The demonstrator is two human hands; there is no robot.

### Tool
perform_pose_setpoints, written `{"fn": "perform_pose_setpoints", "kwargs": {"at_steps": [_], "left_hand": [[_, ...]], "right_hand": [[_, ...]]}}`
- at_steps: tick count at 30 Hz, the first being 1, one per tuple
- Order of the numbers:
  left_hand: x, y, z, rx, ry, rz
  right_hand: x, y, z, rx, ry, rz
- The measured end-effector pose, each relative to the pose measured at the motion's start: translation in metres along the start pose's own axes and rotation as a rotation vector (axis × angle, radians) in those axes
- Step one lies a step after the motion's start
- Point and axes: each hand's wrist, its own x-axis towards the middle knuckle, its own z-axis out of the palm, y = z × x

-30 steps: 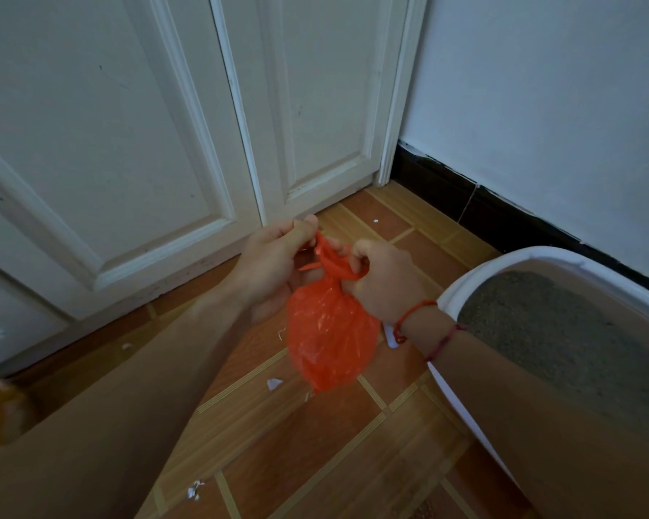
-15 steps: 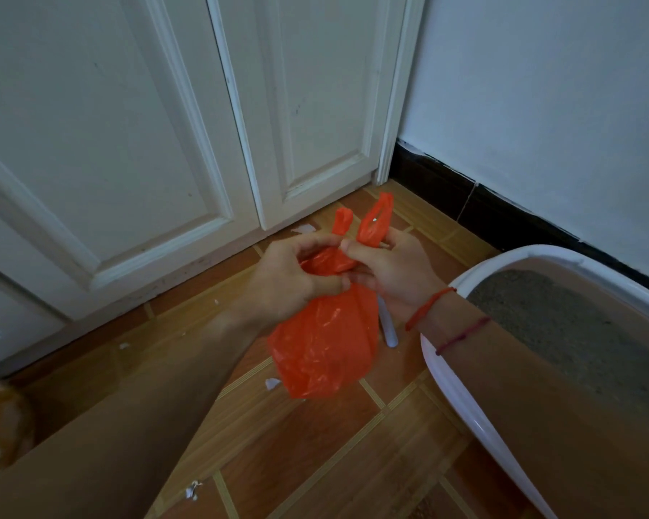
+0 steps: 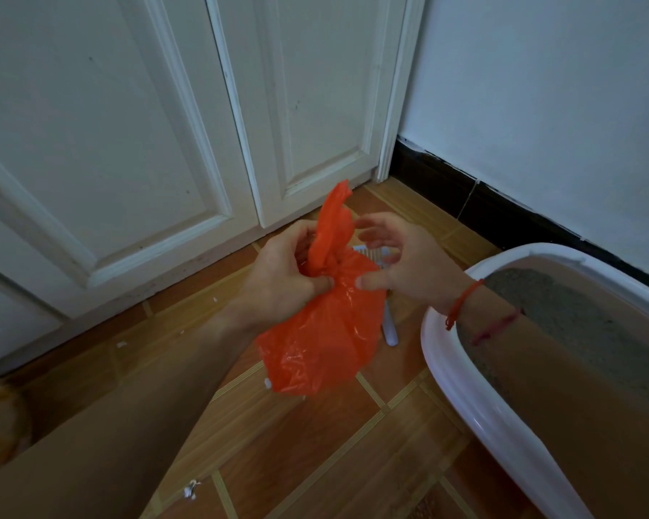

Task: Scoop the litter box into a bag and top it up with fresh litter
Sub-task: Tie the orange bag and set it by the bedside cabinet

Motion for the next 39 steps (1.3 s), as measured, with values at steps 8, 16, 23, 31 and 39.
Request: {"fn": "perform_pose_setpoints", "kwargs": {"at_steps": [8,16,23,31,39], "left_hand": [[0.011,-0.016,-0.005,0.243,-0.033,-0.001],[0.009,-0.037,-0.006,0.454,0.082,0.009],[0.000,-0.043,-0.002,0.497,0.155,-0.198],[-0.010,0.012,-0.008,0.568,0.073,-0.314],[-0.017,0.129,-0.038,0.458,0.019,-0.325]], "right_hand": [[0.010,0.027,0.011,-0.257,-0.116,0.082],[0.009,0.020,0.031,-0.271,0.111,0.060],[-0.003,0.010,0.044,-0.298,0.160,0.125],[-0.021,-0.036,0.018,-0.246,0.078,0.235],[-0.051,-0.133,-0.047,-0.130,-0.012,0.343]]}}
